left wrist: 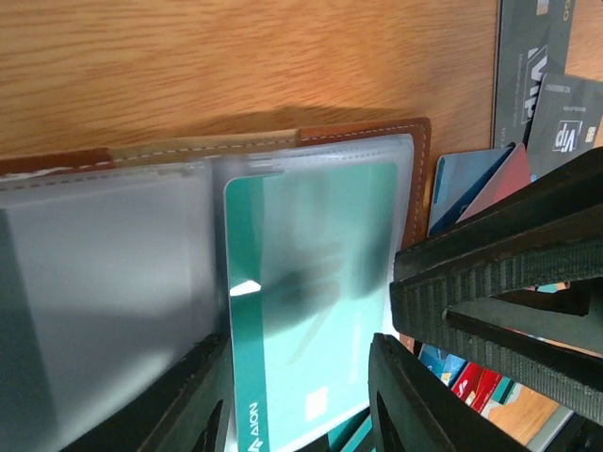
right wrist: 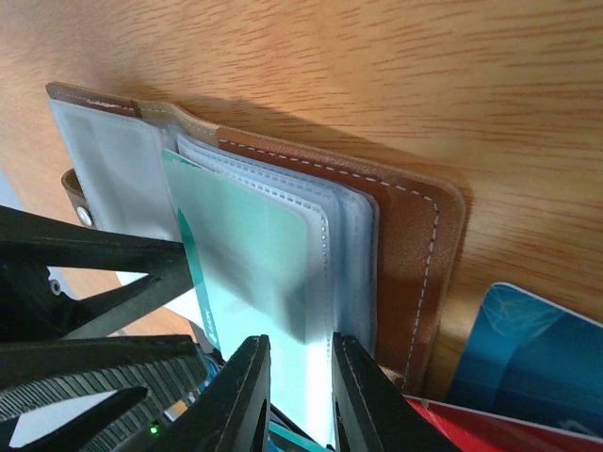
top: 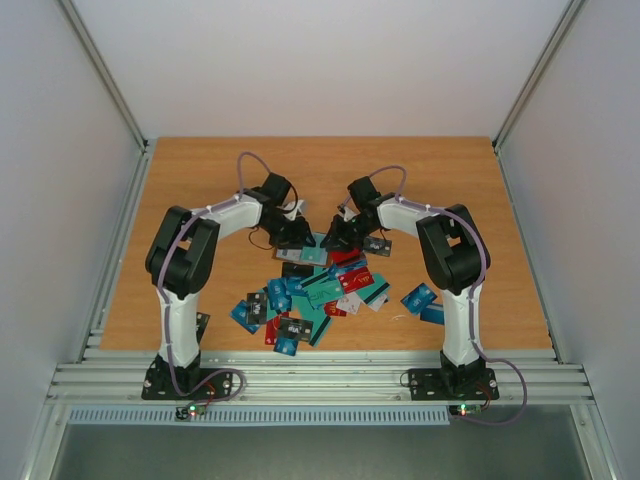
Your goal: Put the credit cards into the card holder
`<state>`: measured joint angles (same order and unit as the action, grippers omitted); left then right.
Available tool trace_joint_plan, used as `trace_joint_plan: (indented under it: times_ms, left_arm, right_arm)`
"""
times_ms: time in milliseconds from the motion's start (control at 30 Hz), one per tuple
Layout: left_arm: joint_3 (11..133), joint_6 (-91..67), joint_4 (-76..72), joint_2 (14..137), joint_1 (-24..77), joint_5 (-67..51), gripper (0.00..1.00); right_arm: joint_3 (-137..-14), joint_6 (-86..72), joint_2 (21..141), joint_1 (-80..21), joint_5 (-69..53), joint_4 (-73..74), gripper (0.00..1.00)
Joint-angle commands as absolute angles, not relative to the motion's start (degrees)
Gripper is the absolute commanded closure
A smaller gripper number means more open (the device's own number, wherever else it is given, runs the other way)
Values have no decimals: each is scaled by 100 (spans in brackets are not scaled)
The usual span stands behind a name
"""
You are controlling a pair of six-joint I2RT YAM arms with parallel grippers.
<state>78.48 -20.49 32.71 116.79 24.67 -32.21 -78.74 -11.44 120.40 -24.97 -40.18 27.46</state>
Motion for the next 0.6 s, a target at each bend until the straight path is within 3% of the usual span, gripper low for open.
trace_joint_plan:
  times_ms: [0, 567]
  left_arm:
    - [7982, -1969, 3158, 11860, 2578, -3403, 58]
    - [7988, -1958, 3468, 11381, 2646, -3279, 59]
  right_arm:
    - [-7937, -1212, 12207, -2556, -3973, 2696, 80]
    - [-7913, -965, 11800, -2536, -3938, 2941, 72]
